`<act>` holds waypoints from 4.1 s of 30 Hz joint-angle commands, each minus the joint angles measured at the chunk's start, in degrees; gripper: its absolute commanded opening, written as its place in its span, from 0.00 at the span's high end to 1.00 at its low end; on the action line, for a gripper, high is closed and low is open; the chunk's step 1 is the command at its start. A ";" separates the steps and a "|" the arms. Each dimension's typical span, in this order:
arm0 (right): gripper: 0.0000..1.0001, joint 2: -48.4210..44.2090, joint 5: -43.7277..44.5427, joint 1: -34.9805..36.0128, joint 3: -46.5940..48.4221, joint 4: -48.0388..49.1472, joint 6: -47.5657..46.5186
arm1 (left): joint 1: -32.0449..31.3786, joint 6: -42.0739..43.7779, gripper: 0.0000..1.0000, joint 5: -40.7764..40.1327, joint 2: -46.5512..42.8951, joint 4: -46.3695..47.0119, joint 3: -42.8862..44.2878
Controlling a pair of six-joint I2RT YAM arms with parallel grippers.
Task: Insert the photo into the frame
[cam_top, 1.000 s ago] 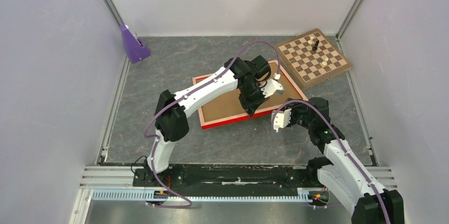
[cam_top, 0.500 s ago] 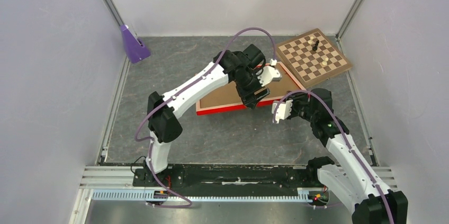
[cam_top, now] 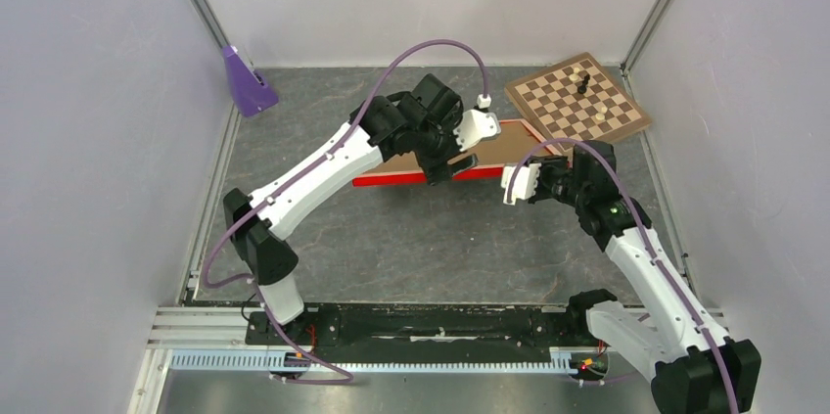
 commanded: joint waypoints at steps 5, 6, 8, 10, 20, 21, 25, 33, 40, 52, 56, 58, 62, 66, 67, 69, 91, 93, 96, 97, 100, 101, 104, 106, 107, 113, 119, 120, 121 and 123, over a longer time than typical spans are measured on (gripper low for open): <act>1.00 2.25 -5.81 0.04 11.11 -3.92 13.88 | -0.38 8.34 0.18 -6.58 -4.45 6.66 -6.69; 1.00 2.35 -5.97 0.04 11.95 -4.42 14.25 | -0.38 9.26 0.18 -7.45 -4.01 6.83 -6.56; 1.00 2.81 -6.46 0.06 13.56 -5.31 15.07 | -0.40 10.74 0.18 -7.76 -3.11 6.87 -6.13; 1.00 3.30 -7.01 0.08 15.11 -6.30 15.69 | -0.45 11.73 0.18 -8.05 -2.11 7.10 -5.68; 1.00 3.76 -7.89 0.03 16.49 -6.89 17.08 | -0.30 17.46 0.27 -10.42 2.27 16.02 -8.14; 1.00 3.82 -7.80 0.04 16.45 -6.99 17.04 | -0.25 17.61 0.28 -10.76 2.61 16.83 -8.37; 1.00 3.97 -7.79 0.08 16.59 -7.51 16.79 | -0.12 18.80 0.39 -10.94 2.67 19.87 -10.44; 1.00 5.02 -7.39 0.07 17.89 -7.56 18.19 | -0.19 18.99 0.82 -12.54 3.34 21.49 -10.57; 0.79 6.27 -5.89 0.07 19.54 -5.52 22.46 | -0.12 18.98 0.98 -17.02 0.71 21.63 -10.51; 0.11 3.00 1.29 -0.40 22.70 5.41 40.73 | 3.02 10.46 0.98 -15.31 -0.98 8.48 2.24; 0.10 1.49 6.63 -0.46 25.18 6.81 47.87 | 5.51 5.14 0.98 -12.41 0.18 3.15 10.90; 0.09 1.01 9.99 -0.45 25.58 6.81 50.82 | 6.73 1.58 0.98 -10.04 0.91 0.13 15.29; 0.09 0.33 12.61 -0.62 24.38 6.86 54.77 | 8.69 -5.94 0.98 -5.97 0.58 -2.48 17.75; 0.09 -0.05 11.91 -1.13 23.14 7.10 57.09 | 10.35 -13.04 0.98 -0.81 0.45 -3.58 18.24; 0.09 -0.12 11.98 -1.51 22.90 7.11 57.50 | 10.86 -15.01 0.98 0.36 0.50 -3.81 18.57; 0.09 -0.27 11.93 -2.09 22.55 7.13 58.08 | 12.03 -18.52 0.98 2.57 0.32 -3.96 19.31; 0.09 -1.45 8.01 -6.99 20.01 7.46 61.33 | 13.15 -37.01 0.98 12.47 0.67 -0.63 24.63; 0.09 -1.68 7.86 -7.64 19.79 7.29 61.59 | 13.61 -39.67 0.98 15.18 0.55 0.79 22.41; 0.09 -1.81 7.60 -8.48 19.54 7.05 61.61 | 14.81 -43.27 0.98 19.24 0.57 3.27 18.61; 0.09 -1.79 7.47 -8.74 19.57 6.90 61.61 | 15.34 -44.10 0.98 20.53 0.66 4.04 17.43; 0.09 -1.78 7.05 -9.44 19.14 6.89 61.77 | 16.80 -46.57 0.98 23.05 0.45 7.82 12.73; 0.09 -1.80 6.90 -9.60 18.96 6.89 61.79 | 17.12 -47.21 0.98 23.26 0.18 9.41 10.65; 0.09 -1.81 6.31 -10.18 18.01 7.12 62.01 | 18.42 -50.15 0.98 24.59 -1.62 15.24 3.26; 0.09 -1.89 6.03 -10.46 17.41 7.26 62.05 | 19.27 -52.28 0.98 24.98 -2.66 19.06 -1.09; 0.09 -1.87 5.97 -10.55 17.20 7.31 62.01 | 19.82 -52.99 0.98 25.15 -3.12 20.29 -2.80; 0.09 -2.57 5.75 -10.63 15.52 7.81 61.89 | 22.97 -54.50 0.98 24.01 -5.67 25.39 -12.05; 0.09 -2.86 5.66 -10.73 13.40 8.89 61.87 | 27.58 -55.10 0.98 22.69 -9.65 31.30 -23.36; 0.09 -2.82 5.63 -10.73 13.10 9.02 61.80 | 28.58 -54.97 0.98 22.33 -10.06 32.51 -25.51; 0.09 -2.63 5.59 -10.72 12.86 9.14 61.66 | 29.62 -54.77 0.98 21.98 -10.49 33.61 -27.38; 0.09 -2.18 5.55 -10.77 12.38 9.24 61.44 | 31.23 -54.08 0.98 21.77 -10.34 34.95 -29.98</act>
